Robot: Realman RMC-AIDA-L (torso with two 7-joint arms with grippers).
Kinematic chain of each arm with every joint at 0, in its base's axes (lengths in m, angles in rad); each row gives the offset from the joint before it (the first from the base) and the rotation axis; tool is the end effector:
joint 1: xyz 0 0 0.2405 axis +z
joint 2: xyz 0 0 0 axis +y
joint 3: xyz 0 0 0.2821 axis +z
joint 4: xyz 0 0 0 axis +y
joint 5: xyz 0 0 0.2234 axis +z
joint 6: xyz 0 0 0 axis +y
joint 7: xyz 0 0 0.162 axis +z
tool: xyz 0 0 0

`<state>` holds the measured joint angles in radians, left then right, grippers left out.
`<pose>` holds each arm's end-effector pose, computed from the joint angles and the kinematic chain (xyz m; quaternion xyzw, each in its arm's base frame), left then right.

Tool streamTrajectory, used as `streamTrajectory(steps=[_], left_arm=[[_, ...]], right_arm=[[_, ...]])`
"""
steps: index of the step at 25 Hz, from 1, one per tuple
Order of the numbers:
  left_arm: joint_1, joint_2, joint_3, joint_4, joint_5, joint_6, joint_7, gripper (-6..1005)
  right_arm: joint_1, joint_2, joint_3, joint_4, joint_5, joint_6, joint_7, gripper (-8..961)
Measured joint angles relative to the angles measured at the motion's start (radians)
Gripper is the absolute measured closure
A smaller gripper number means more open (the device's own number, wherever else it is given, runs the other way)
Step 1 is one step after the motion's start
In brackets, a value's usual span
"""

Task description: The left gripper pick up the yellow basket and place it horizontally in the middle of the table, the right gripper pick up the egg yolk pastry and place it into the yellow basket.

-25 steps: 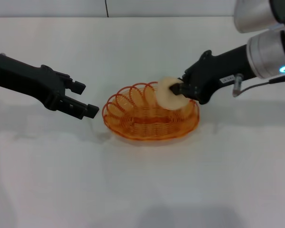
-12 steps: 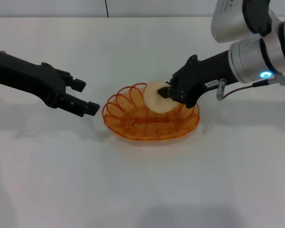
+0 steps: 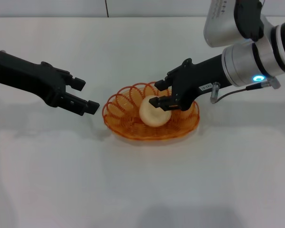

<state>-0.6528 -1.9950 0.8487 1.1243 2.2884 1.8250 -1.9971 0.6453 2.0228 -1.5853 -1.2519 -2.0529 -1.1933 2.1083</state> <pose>-0.2234 0.3827 0.0453 -0.9644 -0.2573 -0.0227 0.0571 0.1190 0.3963 -0.0737 -0.9900 0.0799 0.0260 0.1135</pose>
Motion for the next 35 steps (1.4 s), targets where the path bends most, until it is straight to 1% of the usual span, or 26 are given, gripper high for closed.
streamTrajectory(steps=[1,5,8,11,14,15,16,17,18,19,21,24,30,35], left_arm=[[0.001,0.0,0.0,0.0,0.0,0.0,0.0,111],[0.002,0.0,-0.004,0.0,0.0,-0.001,0.0,111],[0.005,0.0,-0.005,0.0,0.0,-0.002,0.009,112],[0.009,-0.001,-0.005,0.0,0.0,-0.003,0.019,112],[0.01,-0.001,-0.005,0.0,0.0,-0.003,0.026,112],[0.011,-0.001,-0.005,0.0,0.0,-0.003,0.029,112],[0.013,-0.001,-0.005,0.0,0.0,-0.003,0.033,111],[0.018,0.0,-0.005,0.0,0.0,-0.003,0.041,111],[0.02,0.0,-0.005,0.0,0.0,-0.003,0.044,111],[0.021,0.0,-0.005,0.0,0.0,-0.004,0.047,111],[0.029,0.0,-0.006,0.0,0.0,-0.004,0.061,111],[0.04,-0.001,-0.006,-0.001,-0.007,-0.005,0.081,111],[0.059,-0.003,-0.007,-0.006,-0.019,-0.012,0.128,112],[0.072,-0.003,-0.007,-0.016,-0.024,-0.013,0.145,112]], right_arm=[[-0.002,-0.001,0.001,-0.001,0.002,0.0,0.0,709],[-0.013,-0.003,0.007,-0.015,0.004,0.001,-0.002,545],[-0.049,-0.005,0.028,-0.047,0.004,0.002,-0.011,426],[-0.106,-0.005,0.055,-0.09,0.02,0.002,-0.037,310],[-0.173,-0.008,0.107,-0.109,0.1,-0.009,-0.102,208],[-0.173,-0.008,0.107,-0.109,0.1,-0.009,-0.102,176],[-0.192,-0.009,0.126,-0.108,0.132,-0.017,-0.129,145],[-0.238,-0.01,0.177,-0.095,0.207,-0.051,-0.204,113],[-0.26,-0.01,0.2,-0.086,0.236,-0.073,-0.239,113],[-0.26,-0.01,0.2,-0.086,0.236,-0.073,-0.239,112],[-0.289,-0.01,0.225,-0.075,0.265,-0.098,-0.282,112],[-0.313,-0.011,0.253,-0.057,0.283,-0.129,-0.315,112],[-0.321,-0.014,0.296,-0.005,0.277,-0.167,-0.328,115],[-0.321,-0.017,0.307,0.006,0.241,-0.181,-0.323,118]])
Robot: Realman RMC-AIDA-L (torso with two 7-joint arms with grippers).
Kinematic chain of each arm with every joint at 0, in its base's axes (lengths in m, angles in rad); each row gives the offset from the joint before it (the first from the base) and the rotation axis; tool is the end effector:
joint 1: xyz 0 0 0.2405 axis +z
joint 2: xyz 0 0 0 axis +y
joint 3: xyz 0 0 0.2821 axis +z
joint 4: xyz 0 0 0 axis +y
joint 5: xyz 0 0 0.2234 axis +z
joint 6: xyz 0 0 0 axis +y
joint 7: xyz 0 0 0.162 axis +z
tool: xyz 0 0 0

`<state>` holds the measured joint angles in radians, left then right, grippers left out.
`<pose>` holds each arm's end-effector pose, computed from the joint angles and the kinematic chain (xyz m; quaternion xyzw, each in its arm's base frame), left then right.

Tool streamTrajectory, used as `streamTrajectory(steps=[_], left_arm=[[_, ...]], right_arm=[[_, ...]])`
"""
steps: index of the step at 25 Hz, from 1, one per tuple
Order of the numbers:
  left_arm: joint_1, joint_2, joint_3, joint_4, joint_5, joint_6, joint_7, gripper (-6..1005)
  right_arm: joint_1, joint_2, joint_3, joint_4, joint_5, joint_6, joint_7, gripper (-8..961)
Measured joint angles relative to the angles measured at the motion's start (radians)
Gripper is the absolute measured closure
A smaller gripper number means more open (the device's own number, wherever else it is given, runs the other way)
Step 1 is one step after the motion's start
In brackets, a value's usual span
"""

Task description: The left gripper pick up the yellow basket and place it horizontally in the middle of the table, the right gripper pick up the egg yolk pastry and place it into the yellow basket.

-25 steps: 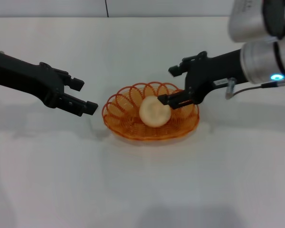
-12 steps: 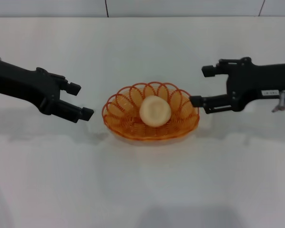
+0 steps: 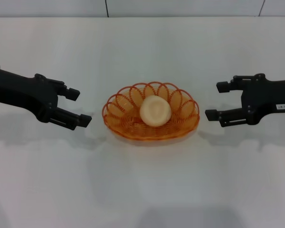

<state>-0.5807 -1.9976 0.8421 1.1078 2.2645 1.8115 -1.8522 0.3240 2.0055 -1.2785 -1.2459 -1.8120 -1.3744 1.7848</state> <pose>-0.2491 0.3672 0.0431 -0.9717 -0.2257 -0.0327 0.0610 0.2268 0.3549 -0.0017 -0.9668 0.1563 0.1413 0.1448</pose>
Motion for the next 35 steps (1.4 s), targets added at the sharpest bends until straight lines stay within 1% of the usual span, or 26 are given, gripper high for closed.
streamTrajectory(steps=[5,13,22,25,35], left_arm=[[0.003,0.0,0.002,0.0,-0.002,0.006,0.016,111],[0.0,-0.003,0.007,-0.001,-0.03,0.011,0.051,111],[-0.022,-0.014,0.008,-0.021,-0.038,0.006,0.09,112],[-0.037,-0.024,0.008,-0.027,-0.038,0.006,0.103,112],[-0.047,-0.027,0.008,-0.036,-0.038,0.01,0.104,111]], right_arm=[[0.001,0.002,0.008,0.0,-0.026,-0.037,0.005,119],[0.004,0.003,0.008,-0.009,-0.027,-0.05,0.005,119],[0.018,0.0,0.008,-0.011,-0.029,-0.059,0.005,119],[0.022,0.0,0.008,-0.011,-0.029,-0.065,0.006,119],[0.022,-0.001,0.008,-0.011,-0.029,-0.077,0.007,119]])
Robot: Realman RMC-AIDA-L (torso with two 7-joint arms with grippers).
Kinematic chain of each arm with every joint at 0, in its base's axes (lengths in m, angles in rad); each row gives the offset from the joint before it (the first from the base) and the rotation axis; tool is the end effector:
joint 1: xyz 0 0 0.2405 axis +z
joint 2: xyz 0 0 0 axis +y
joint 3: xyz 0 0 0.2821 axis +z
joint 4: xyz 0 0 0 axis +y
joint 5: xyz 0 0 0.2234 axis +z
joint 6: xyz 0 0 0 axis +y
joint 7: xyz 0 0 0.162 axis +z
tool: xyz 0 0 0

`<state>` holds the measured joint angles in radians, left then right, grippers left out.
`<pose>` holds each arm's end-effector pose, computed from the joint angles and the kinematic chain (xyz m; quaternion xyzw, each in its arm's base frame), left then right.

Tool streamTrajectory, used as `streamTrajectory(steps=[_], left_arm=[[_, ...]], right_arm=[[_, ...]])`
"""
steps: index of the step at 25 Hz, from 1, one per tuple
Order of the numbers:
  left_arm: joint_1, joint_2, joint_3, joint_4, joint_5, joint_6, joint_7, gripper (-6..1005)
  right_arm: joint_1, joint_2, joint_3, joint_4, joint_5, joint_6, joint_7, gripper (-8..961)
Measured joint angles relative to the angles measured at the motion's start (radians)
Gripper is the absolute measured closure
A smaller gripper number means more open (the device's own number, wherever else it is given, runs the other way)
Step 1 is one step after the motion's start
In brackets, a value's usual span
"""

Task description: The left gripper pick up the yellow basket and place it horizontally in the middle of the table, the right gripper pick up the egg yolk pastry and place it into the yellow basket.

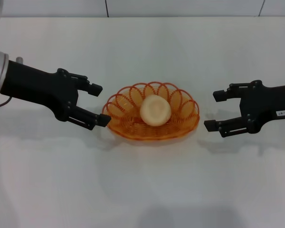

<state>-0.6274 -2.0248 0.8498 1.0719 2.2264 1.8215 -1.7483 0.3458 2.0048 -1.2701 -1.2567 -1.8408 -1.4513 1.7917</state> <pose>-0.2250 0.3714 0.0258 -0.9850 -0.1583 -0.0601 0.0327 0.2206 0.3492 -0.0027 -0.9752 0.1414 0.1279 0.1121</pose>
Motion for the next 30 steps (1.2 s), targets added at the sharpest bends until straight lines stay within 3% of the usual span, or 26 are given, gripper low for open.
streamTrajectory(steps=[30], left_arm=[[-0.013,0.002,0.0,0.0,0.001,0.002,0.0,112]], right_arm=[[0.006,0.005,0.0,-0.029,-0.051,-0.006,0.033,119]])
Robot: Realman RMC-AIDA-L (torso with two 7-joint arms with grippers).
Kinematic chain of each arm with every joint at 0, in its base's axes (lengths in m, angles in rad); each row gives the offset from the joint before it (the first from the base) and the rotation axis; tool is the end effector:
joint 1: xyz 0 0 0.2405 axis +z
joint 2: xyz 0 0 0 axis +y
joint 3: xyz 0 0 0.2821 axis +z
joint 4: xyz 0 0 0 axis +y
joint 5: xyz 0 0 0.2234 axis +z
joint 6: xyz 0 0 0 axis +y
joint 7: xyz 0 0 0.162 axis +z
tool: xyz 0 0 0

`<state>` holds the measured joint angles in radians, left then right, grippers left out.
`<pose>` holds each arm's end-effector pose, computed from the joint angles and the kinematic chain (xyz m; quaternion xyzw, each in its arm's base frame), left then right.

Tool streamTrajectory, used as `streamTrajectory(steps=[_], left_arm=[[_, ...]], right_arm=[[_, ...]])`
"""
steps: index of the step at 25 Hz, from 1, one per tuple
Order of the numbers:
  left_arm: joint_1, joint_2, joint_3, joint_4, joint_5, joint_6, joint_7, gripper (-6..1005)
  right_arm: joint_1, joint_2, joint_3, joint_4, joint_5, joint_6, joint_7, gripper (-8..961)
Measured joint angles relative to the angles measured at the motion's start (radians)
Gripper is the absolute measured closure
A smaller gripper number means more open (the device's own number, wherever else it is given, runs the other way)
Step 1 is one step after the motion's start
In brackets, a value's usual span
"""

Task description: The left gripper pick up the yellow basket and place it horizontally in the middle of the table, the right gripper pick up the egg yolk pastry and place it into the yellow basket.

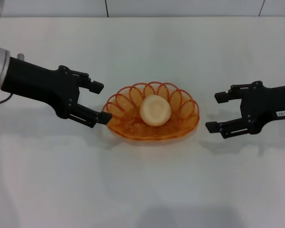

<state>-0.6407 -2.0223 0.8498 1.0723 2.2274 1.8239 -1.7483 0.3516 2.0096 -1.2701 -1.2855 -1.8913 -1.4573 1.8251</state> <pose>-0.2205 0.3743 0.0268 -0.9862 -0.1516 -0.0589 0.0322 0.2193 0.3501 -0.0026 -0.9774 0.1423 0.1074 0.1140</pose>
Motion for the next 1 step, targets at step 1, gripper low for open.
streamTrajectory(steps=[1], left_arm=[[-0.001,0.001,0.0,0.0,0.0,0.0,0.0,112]], right_arm=[[0.0,0.0,0.0,0.0,0.0,0.0,0.0,119]])
